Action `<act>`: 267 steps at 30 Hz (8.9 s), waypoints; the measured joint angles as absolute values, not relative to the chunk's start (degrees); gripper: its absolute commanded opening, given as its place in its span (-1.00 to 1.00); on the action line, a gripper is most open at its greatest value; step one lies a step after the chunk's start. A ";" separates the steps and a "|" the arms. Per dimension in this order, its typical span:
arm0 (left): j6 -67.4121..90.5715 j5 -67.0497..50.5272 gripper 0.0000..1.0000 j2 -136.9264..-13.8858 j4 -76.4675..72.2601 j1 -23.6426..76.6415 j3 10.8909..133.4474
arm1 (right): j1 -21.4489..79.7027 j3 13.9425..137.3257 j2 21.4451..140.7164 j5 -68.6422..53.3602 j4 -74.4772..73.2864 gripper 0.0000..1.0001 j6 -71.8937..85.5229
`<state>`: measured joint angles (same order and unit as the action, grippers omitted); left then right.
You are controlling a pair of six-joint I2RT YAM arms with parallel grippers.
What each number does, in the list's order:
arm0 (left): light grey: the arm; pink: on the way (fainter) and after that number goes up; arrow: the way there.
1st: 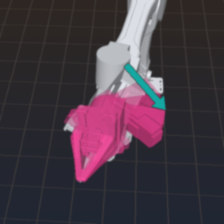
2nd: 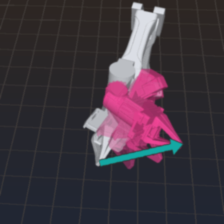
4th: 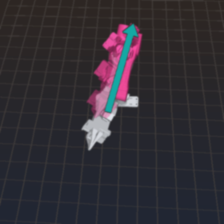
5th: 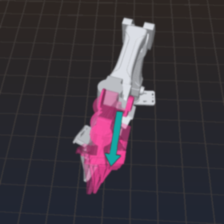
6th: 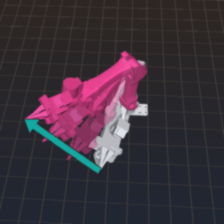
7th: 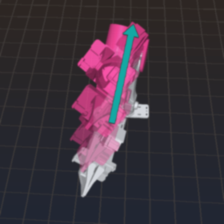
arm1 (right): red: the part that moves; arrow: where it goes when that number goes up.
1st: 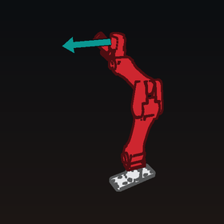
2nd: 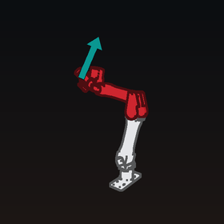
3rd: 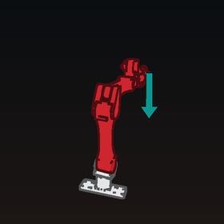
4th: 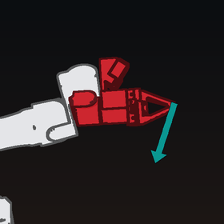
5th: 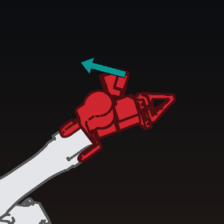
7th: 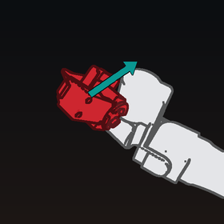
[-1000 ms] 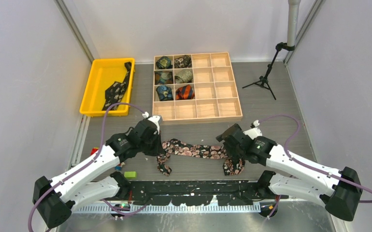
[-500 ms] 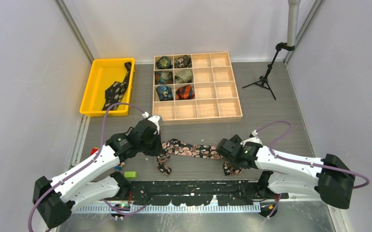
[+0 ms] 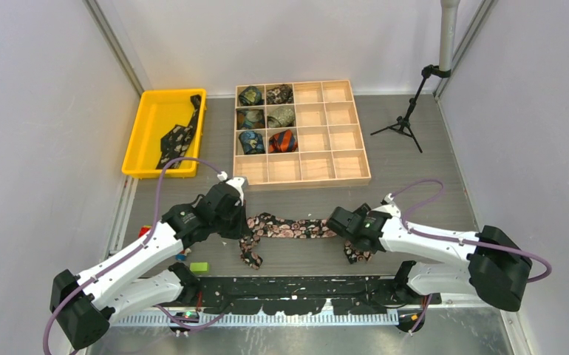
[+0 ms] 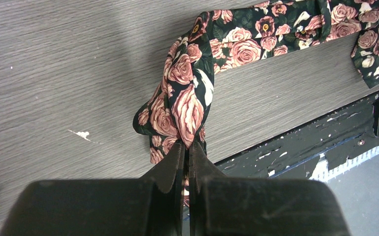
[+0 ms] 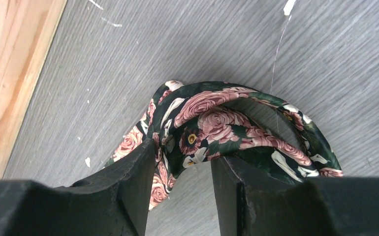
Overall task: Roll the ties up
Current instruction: Flatten out the tie at the center of the board.
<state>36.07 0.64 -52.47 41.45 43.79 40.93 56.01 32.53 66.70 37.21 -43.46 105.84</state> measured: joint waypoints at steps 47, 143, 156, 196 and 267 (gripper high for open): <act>39.07 -7.40 -1.00 -54.26 36.82 43.77 38.50 | 37.65 50.35 68.99 43.13 -36.51 -0.99 61.52; 46.59 15.94 -0.69 -73.69 57.89 53.65 45.82 | -13.61 49.08 89.25 1.39 -24.32 0.25 45.17; 41.32 19.18 -0.75 -80.29 63.24 54.30 54.43 | -15.33 57.65 91.11 7.60 -28.82 0.26 45.10; 35.42 3.51 -0.80 -87.39 41.47 54.39 48.99 | -7.51 47.55 87.55 0.91 -28.86 0.23 43.40; 6.87 -9.13 -1.00 -110.28 35.62 47.22 75.88 | 9.65 38.89 41.50 10.24 -42.30 0.58 45.80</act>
